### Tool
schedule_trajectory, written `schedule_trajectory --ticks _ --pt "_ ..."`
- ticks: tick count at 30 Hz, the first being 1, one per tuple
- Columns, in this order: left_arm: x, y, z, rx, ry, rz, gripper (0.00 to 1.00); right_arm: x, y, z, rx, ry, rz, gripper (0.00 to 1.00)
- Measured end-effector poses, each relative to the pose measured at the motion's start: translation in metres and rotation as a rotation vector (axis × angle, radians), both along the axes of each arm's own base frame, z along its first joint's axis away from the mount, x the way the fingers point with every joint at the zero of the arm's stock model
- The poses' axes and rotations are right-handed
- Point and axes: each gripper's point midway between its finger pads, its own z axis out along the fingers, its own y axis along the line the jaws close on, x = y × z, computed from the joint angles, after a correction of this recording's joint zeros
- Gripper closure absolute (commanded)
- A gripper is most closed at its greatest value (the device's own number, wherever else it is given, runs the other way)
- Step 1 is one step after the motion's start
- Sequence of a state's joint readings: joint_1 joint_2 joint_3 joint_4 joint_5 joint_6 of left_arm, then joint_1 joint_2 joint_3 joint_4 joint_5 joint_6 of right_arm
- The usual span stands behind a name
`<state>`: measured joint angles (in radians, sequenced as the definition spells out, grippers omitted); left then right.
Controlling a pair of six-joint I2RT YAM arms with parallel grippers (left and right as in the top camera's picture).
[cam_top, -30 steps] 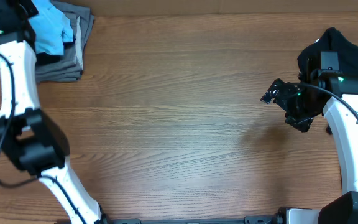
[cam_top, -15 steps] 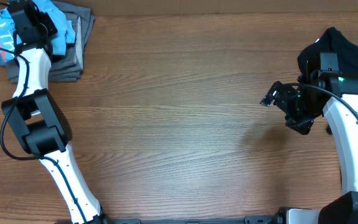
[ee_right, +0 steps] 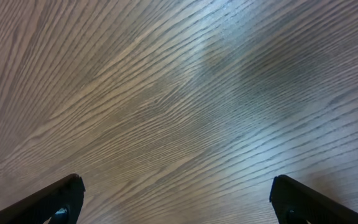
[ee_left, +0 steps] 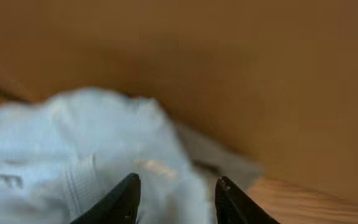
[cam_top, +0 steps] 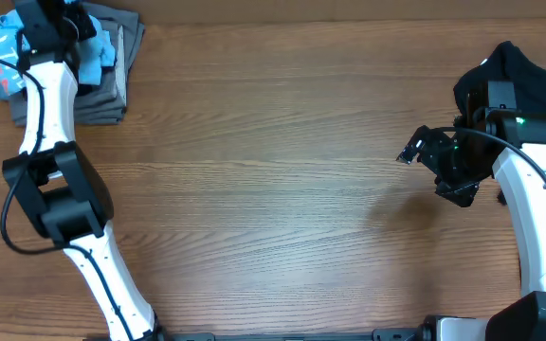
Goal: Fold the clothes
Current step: 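Place the bundle on the stack and open the left gripper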
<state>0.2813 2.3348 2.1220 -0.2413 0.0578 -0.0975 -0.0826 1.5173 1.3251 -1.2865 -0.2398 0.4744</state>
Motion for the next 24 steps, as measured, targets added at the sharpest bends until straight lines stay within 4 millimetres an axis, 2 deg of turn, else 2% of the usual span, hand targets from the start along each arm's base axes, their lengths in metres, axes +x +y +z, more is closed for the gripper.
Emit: schedule_trajectory --ticks 2,4,6,8,11,14,15,16,17,19,21,24 --pt "-0.004 -0.006 0.028 0.005 -0.03 -0.013 0.5 0.001 0.0 0.0 -0.001 -0.004 0.001 0.0" --pt "-0.01 -0.011 0.06 0.017 -0.07 -0.017 0.5 0.003 0.0 0.0 -0.002 -0.013 0.004 0.0" --pt "-0.014 -0.011 0.077 0.023 -0.088 -0.014 0.5 0.004 0.0 0.0 -0.002 -0.016 0.004 0.0" --pt "-0.016 -0.009 0.081 0.025 -0.087 -0.008 0.49 0.004 0.0 0.001 -0.002 -0.019 0.004 0.0" --pt "-0.014 -0.006 0.062 0.017 -0.053 -0.003 0.46 0.005 0.0 0.001 -0.002 -0.02 0.004 0.0" --pt "-0.006 -0.003 0.02 0.003 0.012 0.0 0.4 0.004 0.0 0.001 -0.002 -0.019 0.004 0.0" --pt "-0.003 -0.002 0.002 -0.004 0.04 0.001 0.27 0.004 0.0 0.001 -0.002 -0.02 0.005 0.0" --pt "-0.001 -0.002 -0.016 -0.008 0.067 0.001 0.08 0.004 0.0 0.001 -0.002 -0.019 0.004 0.0" --pt "0.0 -0.001 -0.036 -0.012 0.099 0.003 0.0 0.004 0.0 0.001 -0.002 -0.019 0.005 0.0" --pt "0.0 0.002 -0.073 -0.024 0.161 0.015 0.0 0.004 0.0 0.001 -0.003 -0.019 0.004 0.0" --pt "-0.001 0.003 -0.096 -0.027 0.198 0.02 0.0 0.004 -0.001 0.001 -0.003 -0.018 0.004 0.0" --pt "-0.001 0.002 -0.092 -0.027 0.193 0.023 0.0 0.003 -0.001 0.0 -0.006 -0.015 0.003 0.0"
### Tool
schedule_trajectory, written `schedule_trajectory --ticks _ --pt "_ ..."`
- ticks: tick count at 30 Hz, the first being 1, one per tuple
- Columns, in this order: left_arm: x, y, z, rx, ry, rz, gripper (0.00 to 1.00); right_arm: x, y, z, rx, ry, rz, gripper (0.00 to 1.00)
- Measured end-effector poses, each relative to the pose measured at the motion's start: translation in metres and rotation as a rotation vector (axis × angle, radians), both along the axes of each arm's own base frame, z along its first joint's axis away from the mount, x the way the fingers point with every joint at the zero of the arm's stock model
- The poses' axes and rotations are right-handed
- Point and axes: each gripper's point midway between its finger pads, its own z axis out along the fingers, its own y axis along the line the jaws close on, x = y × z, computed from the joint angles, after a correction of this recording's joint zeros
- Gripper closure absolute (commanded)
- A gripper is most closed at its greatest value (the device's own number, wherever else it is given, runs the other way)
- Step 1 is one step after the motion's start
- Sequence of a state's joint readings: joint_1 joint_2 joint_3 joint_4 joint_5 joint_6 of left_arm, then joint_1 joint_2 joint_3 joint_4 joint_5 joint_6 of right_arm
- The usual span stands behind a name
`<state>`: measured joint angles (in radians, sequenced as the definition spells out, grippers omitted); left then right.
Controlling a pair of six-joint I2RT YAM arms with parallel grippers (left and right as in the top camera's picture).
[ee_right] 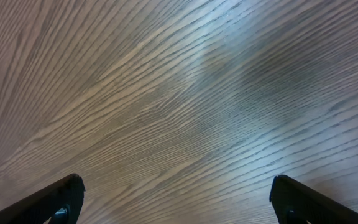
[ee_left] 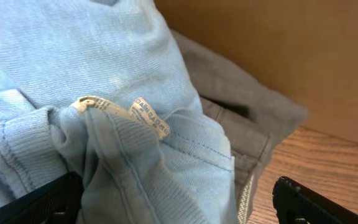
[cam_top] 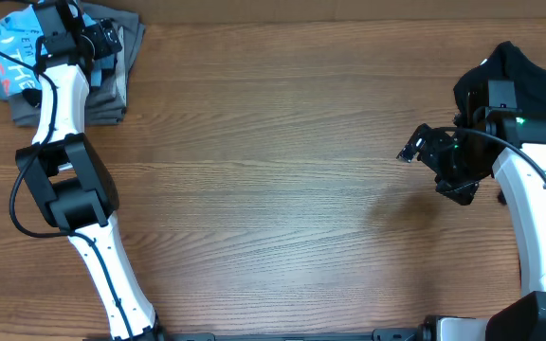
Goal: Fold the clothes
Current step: 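Place the bundle on the stack and open the left gripper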
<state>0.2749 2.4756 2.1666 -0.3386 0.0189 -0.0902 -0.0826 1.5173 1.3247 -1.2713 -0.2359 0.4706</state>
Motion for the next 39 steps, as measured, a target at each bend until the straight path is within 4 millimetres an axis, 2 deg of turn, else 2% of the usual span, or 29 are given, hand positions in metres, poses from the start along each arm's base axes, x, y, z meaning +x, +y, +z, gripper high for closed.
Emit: schedule_trajectory --ticks 5,7,8,11,13,15,18,20,23,26,30,34,36,39 --pt "-0.003 -0.002 0.02 -0.005 -0.016 0.001 0.0 0.002 0.0 0.0 -0.002 -0.007 0.001 0.0" --pt "-0.005 -0.005 0.037 0.001 -0.035 -0.002 0.02 0.002 -0.001 0.0 -0.004 -0.01 0.001 0.0" --pt "-0.005 -0.006 0.049 0.006 -0.053 -0.004 0.02 0.003 -0.001 0.0 -0.005 -0.013 0.0 0.0" --pt "-0.009 -0.005 0.102 0.052 -0.135 -0.009 0.03 0.004 -0.001 0.0 -0.007 -0.015 -0.001 0.0" --pt "-0.013 -0.002 0.143 0.109 -0.199 -0.003 0.05 0.003 -0.002 0.0 -0.01 -0.014 -0.001 0.0" --pt "-0.019 0.006 0.173 0.169 -0.237 0.021 0.05 0.003 -0.002 0.0 -0.01 -0.014 -0.001 0.0" --pt "-0.026 0.021 0.191 0.239 -0.249 0.059 0.04 0.003 -0.002 0.0 -0.014 -0.013 -0.002 0.0" --pt "-0.029 0.035 0.184 0.259 -0.229 0.084 0.03 0.002 -0.003 0.0 -0.016 -0.008 -0.002 0.0" --pt "-0.032 0.064 0.157 0.275 -0.173 0.125 0.0 0.0 -0.003 -0.001 -0.016 0.003 -0.002 0.0" --pt "-0.036 0.095 0.115 0.267 -0.099 0.171 0.0 -0.001 -0.003 -0.001 -0.015 0.005 -0.002 0.0" --pt "-0.042 0.123 0.059 0.247 -0.012 0.203 0.0 -0.001 -0.003 -0.001 -0.015 0.007 -0.002 0.0" --pt "-0.045 0.134 0.014 0.221 0.055 0.203 0.0 -0.004 -0.002 -0.001 -0.014 0.019 -0.002 0.0" --pt "-0.044 0.132 0.005 0.214 0.066 0.198 0.0 -0.005 -0.002 -0.001 -0.014 0.021 -0.002 0.0" --pt "-0.044 0.13 0.005 0.212 0.07 0.193 0.0 -0.005 -0.002 -0.001 -0.014 0.021 -0.002 0.0"
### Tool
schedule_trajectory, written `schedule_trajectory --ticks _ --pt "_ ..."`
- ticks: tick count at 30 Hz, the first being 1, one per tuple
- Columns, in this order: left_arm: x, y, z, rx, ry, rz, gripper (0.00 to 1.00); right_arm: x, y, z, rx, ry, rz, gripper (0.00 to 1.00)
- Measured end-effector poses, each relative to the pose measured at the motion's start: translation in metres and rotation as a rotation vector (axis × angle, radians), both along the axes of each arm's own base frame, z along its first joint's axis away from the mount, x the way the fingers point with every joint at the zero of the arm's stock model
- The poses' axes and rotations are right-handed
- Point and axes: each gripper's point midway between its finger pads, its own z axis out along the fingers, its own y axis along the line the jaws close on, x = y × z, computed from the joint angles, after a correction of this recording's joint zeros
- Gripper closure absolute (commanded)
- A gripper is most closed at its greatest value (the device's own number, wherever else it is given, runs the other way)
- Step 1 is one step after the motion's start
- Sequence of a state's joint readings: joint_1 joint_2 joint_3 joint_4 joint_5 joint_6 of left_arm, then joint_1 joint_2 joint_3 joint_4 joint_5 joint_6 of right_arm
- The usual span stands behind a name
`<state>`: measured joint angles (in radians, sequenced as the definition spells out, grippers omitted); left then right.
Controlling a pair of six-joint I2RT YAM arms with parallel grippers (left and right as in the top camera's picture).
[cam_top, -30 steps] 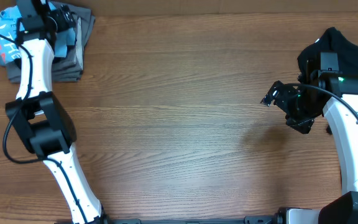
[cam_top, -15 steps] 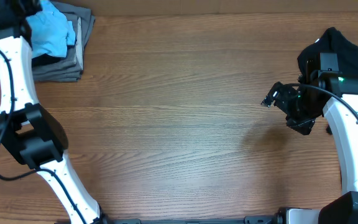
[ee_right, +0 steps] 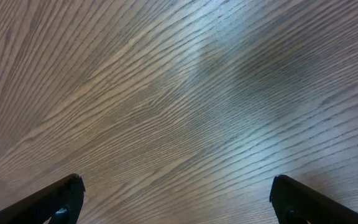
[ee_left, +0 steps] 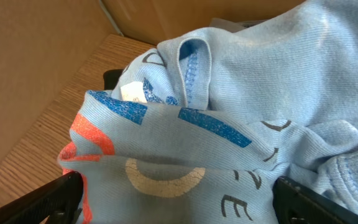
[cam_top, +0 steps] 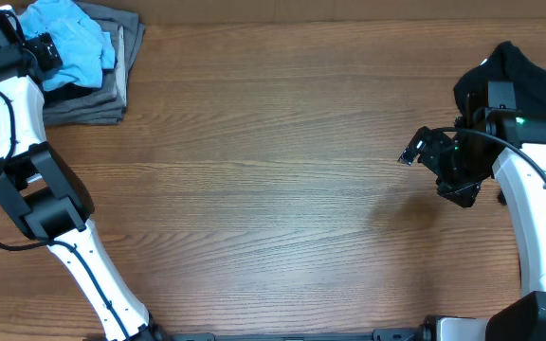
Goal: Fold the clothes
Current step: 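Place the bundle on the stack and open the left gripper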
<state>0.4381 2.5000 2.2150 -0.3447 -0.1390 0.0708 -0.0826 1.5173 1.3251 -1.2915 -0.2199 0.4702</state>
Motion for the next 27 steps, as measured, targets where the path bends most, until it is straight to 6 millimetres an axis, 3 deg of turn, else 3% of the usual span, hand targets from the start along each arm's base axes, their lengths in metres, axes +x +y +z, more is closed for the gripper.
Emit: schedule_trajectory --ticks 4,7,10,12,13,14,16,19,22,27 --pt "0.0 -0.008 0.011 -0.001 -0.001 -0.01 0.0 0.0 0.0 0.0 0.0 0.0 0.0 0.0" --pt "0.005 -0.023 0.038 -0.003 -0.041 -0.026 0.0 0.0 0.0 0.0 0.0 -0.001 0.0 0.0" --pt "0.009 -0.054 0.097 0.009 -0.13 -0.066 0.0 0.006 0.0 0.001 -0.002 -0.026 0.0 0.0" --pt "0.006 -0.079 0.149 0.028 -0.202 -0.102 0.0 0.01 -0.001 0.006 -0.005 -0.063 0.0 0.0" --pt "-0.001 -0.096 0.188 0.043 -0.253 -0.127 0.0 0.011 -0.001 0.011 -0.007 -0.081 0.0 0.0" --pt "-0.006 -0.107 0.21 0.05 -0.282 -0.142 0.0 0.01 -0.001 0.016 -0.008 -0.101 0.0 0.0" --pt "-0.027 -0.134 0.26 0.058 -0.334 -0.179 0.0 0.007 0.0 0.033 -0.015 -0.166 0.007 0.0" --pt "-0.075 -0.163 0.311 0.049 -0.341 -0.208 0.0 -0.007 0.0 0.06 -0.028 -0.251 0.021 0.0" --pt "-0.127 -0.184 0.324 -0.02 -0.274 -0.228 0.0 -0.024 0.001 0.08 -0.038 -0.31 0.029 0.0" --pt "-0.183 -0.222 0.338 -0.137 -0.242 -0.324 0.0 -0.051 0.003 0.104 -0.056 -0.388 0.046 0.01"
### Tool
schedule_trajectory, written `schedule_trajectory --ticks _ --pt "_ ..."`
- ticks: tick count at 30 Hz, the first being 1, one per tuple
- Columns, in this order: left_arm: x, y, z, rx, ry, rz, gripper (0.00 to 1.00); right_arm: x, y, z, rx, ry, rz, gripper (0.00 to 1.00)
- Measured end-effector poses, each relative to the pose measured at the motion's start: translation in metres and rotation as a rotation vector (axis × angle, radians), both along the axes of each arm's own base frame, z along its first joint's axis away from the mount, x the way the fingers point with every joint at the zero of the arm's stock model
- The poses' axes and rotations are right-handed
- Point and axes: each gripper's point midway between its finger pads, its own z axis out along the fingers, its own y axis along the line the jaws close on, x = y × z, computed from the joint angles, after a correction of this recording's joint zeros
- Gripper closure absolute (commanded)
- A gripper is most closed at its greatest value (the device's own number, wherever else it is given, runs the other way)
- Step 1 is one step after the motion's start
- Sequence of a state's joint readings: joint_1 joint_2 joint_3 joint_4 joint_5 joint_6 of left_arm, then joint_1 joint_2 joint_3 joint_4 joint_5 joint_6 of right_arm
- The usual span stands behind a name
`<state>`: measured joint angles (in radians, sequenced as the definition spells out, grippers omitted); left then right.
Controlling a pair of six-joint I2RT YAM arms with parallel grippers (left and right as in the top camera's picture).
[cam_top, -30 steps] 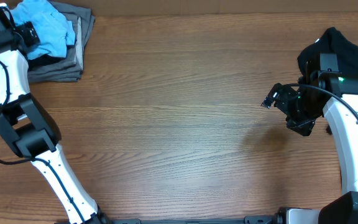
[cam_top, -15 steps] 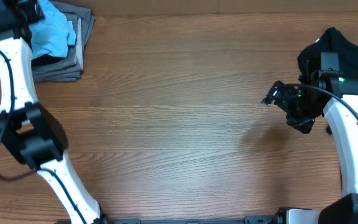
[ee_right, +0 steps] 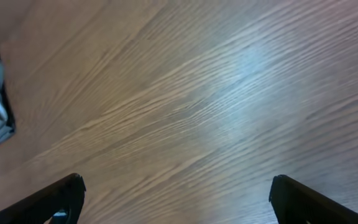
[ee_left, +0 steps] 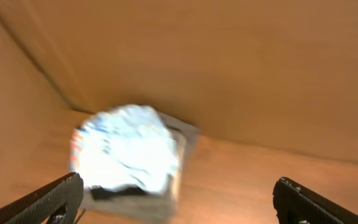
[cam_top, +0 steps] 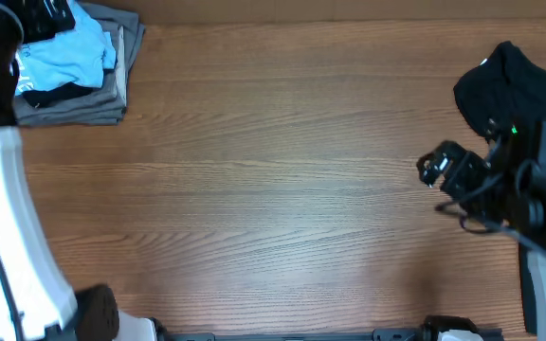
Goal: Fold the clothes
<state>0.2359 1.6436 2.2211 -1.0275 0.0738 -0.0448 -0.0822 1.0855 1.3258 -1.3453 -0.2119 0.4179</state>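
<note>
A light blue printed garment (cam_top: 64, 52) lies bunched on a stack of folded grey clothes (cam_top: 93, 99) at the table's far left corner. In the left wrist view the stack (ee_left: 126, 155) is blurred and some way off. My left gripper (ee_left: 179, 202) is open and holds nothing; in the overhead view it (cam_top: 41, 14) sits high at the top left. A crumpled black garment (cam_top: 515, 85) lies at the far right. My right gripper (cam_top: 429, 169) hovers open over bare wood left of it, and the right wrist view shows this gripper (ee_right: 179, 199) empty.
The wooden table (cam_top: 282, 180) spans the view. A brown wall (ee_left: 229, 62) stands behind the stack. The left arm (cam_top: 12, 227) runs along the table's left edge. The far stack shows at the left edge of the right wrist view.
My left gripper was close against the blue garment and is now well back from it and higher, still open. My right arm has shifted nearer and lower in the overhead view, still open.
My left gripper's jaws first stood narrow at the blue garment over the grey stack. Then they were open with the garment resting on the stack, then open at the stack's left side. Now the gripper is far off. The right arm stayed still until now.
</note>
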Motion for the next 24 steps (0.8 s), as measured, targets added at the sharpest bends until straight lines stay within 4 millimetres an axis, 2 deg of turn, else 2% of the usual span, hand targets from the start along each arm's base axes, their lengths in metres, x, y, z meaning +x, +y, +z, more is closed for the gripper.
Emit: schedule_trajectory --ticks 4,6,9,12,17,20,24 --pt "-0.04 -0.022 0.001 -0.047 0.028 -0.058 0.0 -0.022 0.001 0.024 -0.023 -0.123 0.006 0.01" --pt "-0.058 -0.03 -0.006 -0.064 0.041 -0.079 0.0 -0.04 0.002 0.032 -0.03 -0.194 0.008 0.01" --pt "-0.081 -0.043 -0.03 -0.099 0.071 -0.113 0.0 -0.065 0.004 0.031 -0.036 -0.268 0.007 0.0" --pt "-0.098 -0.055 -0.066 -0.131 0.086 -0.145 0.0 -0.077 0.005 0.023 -0.042 -0.336 0.006 0.0" --pt "-0.13 -0.07 -0.12 -0.136 0.015 -0.186 0.0 -0.069 0.005 0.008 -0.046 -0.385 0.007 0.0" --pt "-0.147 -0.077 -0.135 -0.118 -0.057 -0.203 0.0 -0.059 0.004 0.004 -0.048 -0.405 0.006 0.0" --pt "-0.158 -0.081 -0.157 -0.12 -0.062 -0.211 0.0 -0.051 0.003 0.002 -0.05 -0.424 0.006 0.0"
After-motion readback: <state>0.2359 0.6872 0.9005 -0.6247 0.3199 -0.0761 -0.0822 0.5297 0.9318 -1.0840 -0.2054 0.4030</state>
